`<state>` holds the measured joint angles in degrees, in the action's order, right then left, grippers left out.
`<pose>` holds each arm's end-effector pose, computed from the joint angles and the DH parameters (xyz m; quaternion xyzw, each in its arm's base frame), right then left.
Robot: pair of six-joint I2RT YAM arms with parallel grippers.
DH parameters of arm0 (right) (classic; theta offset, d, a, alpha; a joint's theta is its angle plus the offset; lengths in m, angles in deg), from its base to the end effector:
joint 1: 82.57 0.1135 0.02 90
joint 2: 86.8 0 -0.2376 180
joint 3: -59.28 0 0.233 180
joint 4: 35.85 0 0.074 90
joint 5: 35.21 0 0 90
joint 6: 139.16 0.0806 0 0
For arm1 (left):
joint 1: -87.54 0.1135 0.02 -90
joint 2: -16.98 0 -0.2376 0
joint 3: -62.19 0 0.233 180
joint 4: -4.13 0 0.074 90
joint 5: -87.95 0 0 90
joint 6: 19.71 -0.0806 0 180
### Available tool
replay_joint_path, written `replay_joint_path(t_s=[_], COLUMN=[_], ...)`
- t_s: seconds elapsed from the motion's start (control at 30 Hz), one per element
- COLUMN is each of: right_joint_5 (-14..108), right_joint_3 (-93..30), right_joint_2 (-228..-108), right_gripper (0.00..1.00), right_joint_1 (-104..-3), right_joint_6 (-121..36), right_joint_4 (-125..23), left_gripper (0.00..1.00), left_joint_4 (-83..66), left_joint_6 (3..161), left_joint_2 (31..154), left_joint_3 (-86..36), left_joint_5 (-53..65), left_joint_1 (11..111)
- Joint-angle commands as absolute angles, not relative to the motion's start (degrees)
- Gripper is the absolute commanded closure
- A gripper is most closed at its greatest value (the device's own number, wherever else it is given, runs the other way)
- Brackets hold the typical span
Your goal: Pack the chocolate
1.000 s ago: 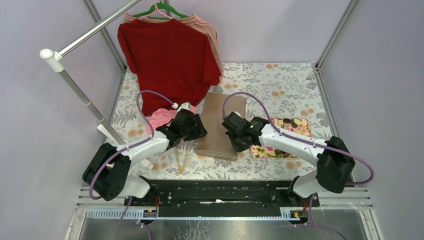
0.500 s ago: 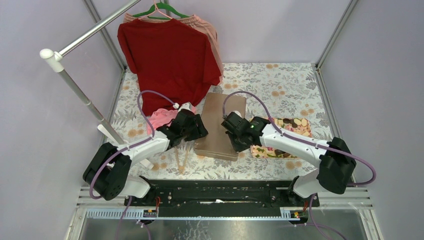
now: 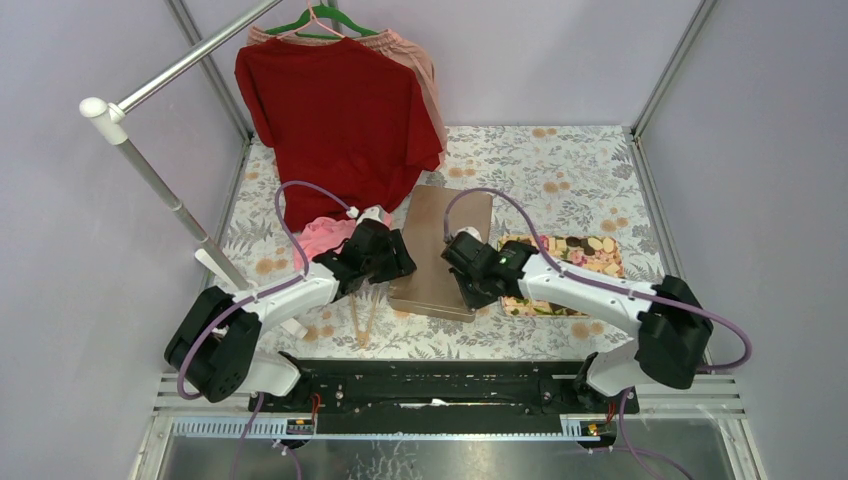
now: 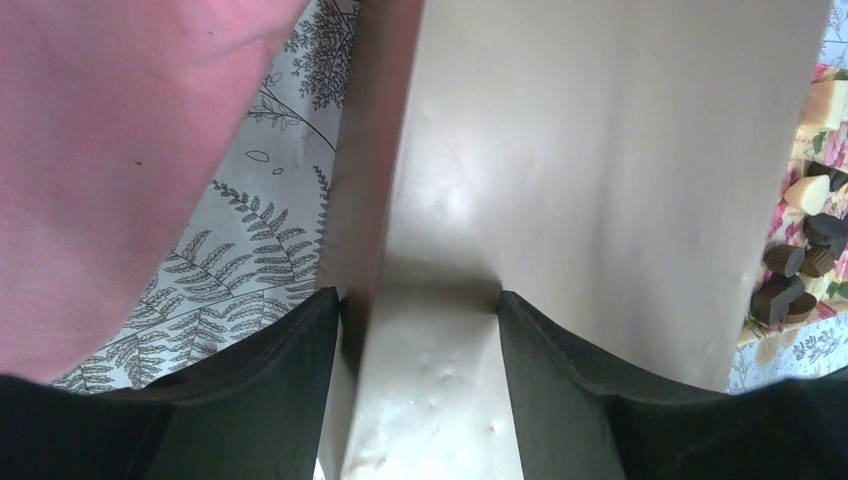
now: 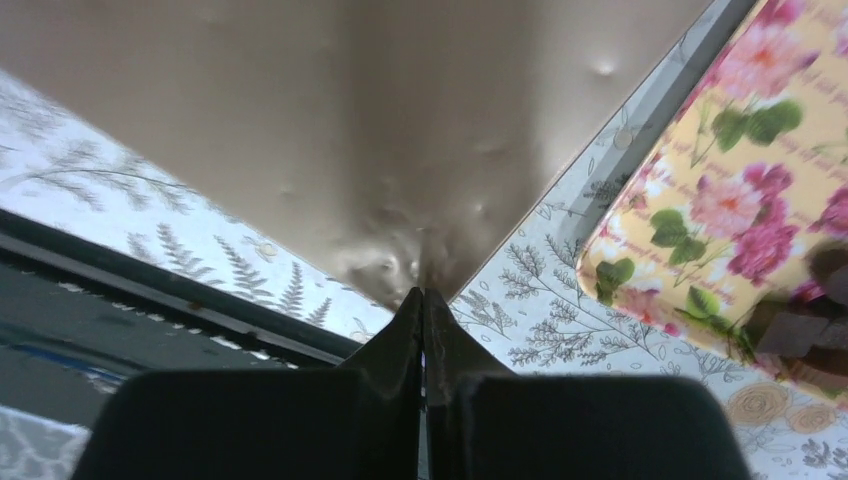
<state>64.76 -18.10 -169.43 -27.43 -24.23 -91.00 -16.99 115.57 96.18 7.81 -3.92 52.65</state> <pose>0.1814 0.2360 0.1945 -0.2296 0.9357 0.0994 0.2489 0.2430 -0.1663 0.1380 -0.0900 0.9225 -0.2299 0.2967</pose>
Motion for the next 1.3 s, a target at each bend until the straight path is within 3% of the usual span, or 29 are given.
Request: replay_joint_path(t_s=[0.0,0.6,1.0,1.27], right_joint_5=[65.38,70.68,63.84,57.78], right_joint_3=[-12.98,-17.71,-9.85,-12.52], right_joint_2=[-173.58,-167.75,-162.0,-170.19], right_gripper=[1.0,0.97,0.64,0.62], right_joint_1=[-26.97,-28.42,-45.73,-57.02], right_joint_6=[-21.44,-23.15,-22.03,-20.51], right_joint_4=[-88.9,-89.35,-70.26,-58.49], left_gripper=[0.35,0.34,0.26,0.2], left_joint_4=[-26.32,-27.48,-25.75,-25.18], left_joint_6=[113.97,114.08,112.9,111.32], left_joint_2=[96.55,94.14,93.33,98.23], left_joint_3=[10.17,10.09,7.36,2.14], left_joint_5=[-3.11,-4.75,-6.1,-5.5], left_joint_1=[51.64,51.33,53.78,56.52])
